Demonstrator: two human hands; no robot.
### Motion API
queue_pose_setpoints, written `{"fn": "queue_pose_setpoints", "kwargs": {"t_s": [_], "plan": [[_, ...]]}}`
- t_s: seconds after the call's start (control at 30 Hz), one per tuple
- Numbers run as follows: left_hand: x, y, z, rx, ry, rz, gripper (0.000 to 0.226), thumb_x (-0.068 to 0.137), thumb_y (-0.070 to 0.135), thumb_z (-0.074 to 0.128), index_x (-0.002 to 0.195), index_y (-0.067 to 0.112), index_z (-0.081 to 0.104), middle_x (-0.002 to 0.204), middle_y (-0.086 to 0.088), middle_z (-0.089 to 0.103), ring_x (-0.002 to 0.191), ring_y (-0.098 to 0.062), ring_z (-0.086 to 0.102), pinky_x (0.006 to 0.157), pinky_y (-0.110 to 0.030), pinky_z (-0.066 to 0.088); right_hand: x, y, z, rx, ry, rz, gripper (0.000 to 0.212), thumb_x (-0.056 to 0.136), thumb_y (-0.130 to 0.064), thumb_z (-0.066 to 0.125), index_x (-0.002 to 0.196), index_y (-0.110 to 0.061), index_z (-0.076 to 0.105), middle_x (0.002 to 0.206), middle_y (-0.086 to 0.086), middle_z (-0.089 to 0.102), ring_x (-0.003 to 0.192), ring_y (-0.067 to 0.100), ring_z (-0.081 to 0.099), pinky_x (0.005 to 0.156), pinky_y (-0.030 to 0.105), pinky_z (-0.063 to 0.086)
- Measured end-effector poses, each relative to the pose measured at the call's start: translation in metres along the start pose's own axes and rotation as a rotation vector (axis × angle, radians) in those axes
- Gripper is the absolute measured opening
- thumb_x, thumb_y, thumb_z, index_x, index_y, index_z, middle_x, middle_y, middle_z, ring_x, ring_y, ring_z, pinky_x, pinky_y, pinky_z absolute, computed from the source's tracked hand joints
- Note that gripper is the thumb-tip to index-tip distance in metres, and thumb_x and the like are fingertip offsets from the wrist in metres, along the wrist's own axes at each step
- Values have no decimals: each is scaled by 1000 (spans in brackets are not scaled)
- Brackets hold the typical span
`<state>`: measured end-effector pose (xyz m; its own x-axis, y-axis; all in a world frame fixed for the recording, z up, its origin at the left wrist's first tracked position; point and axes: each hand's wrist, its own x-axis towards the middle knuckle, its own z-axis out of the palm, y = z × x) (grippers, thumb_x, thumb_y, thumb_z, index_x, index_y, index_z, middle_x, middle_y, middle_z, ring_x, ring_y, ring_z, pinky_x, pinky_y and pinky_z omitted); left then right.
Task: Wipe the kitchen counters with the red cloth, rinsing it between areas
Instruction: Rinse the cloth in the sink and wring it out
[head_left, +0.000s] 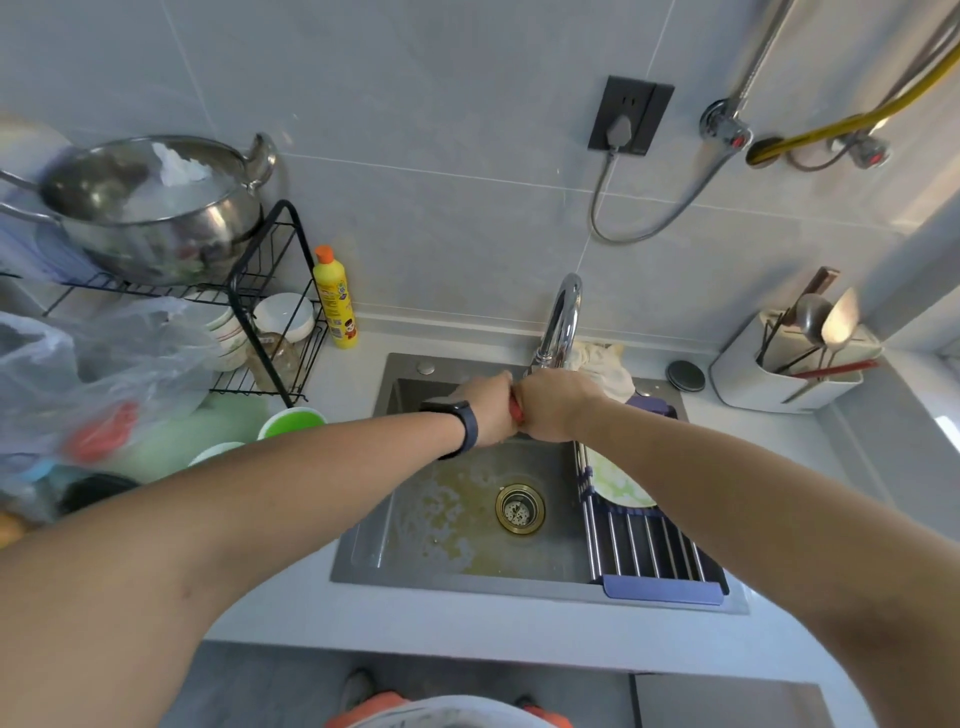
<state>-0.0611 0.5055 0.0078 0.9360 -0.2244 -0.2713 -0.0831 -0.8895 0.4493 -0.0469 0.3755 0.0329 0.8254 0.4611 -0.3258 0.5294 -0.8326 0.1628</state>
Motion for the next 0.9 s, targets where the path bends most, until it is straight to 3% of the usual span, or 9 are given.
{"fn": "queue_pose_setpoints", "kwargs": {"t_s": [0.1,0.2,0.27,0.3,0.37,0.43,0.53,0.8,0.9], "plan": [[2,-1,-8,189,97,120,29,97,19,54,123,12,41,83,-7,56,66,-26,52,54,-34,33,9,5,-3,221,-95,72,26,97,-28,52,110,-10,67,98,8,62,89,27,60,76,35,47],[6,-2,-18,476,143,254,41,100,16,52,137,11,33,91,-11,65,73,-31,59,59,-37,40,11,3,2,549,-126,149,28,96,-26,61,115,-6,66,107,12,65,92,27,61,80,36,51],[8,-4,-22,615,165,315,42,103,17,49,141,12,31,99,-15,71,82,-35,68,62,-38,42,12,3,12,824,-174,218,18,90,-22,71,99,-8,64,84,11,65,71,25,61,60,32,54],[10,-6,-22,663,167,338,41,105,19,47,143,12,31,99,-14,72,84,-35,70,63,-38,43,11,3,16,972,-202,263,15,87,-19,73,86,-11,60,69,7,57,56,21,51,47,27,44],[13,-9,-21,748,181,391,38,107,21,42,142,14,32,98,-13,73,83,-35,71,64,-39,48,8,1,26,1219,-273,314,26,85,-13,72,70,-15,51,58,4,41,45,16,31,43,22,26],[15,-12,-19,807,209,435,35,106,20,39,140,14,34,97,-11,73,81,-34,72,65,-40,52,5,-3,32,1424,-321,311,29,86,-10,70,68,-17,48,57,2,35,44,15,23,45,22,18],[19,-14,-22,830,255,459,34,106,19,39,139,13,37,94,-9,72,77,-32,70,59,-38,45,3,-5,36,1686,-383,313,31,90,-8,66,69,-19,46,57,-2,31,46,13,18,44,24,11],[31,-21,-34,773,349,551,32,92,17,60,120,10,48,70,-7,68,52,-29,60,49,-31,36,11,5,28,1874,-472,260,37,97,-13,60,62,-23,51,55,-6,31,42,7,21,34,18,16],[32,-21,-27,761,215,475,35,99,19,50,132,13,41,85,-9,69,66,-30,61,56,-36,42,13,-1,45,1748,-373,290,23,93,-19,70,80,-18,51,61,-2,38,47,11,23,38,21,17]]}}
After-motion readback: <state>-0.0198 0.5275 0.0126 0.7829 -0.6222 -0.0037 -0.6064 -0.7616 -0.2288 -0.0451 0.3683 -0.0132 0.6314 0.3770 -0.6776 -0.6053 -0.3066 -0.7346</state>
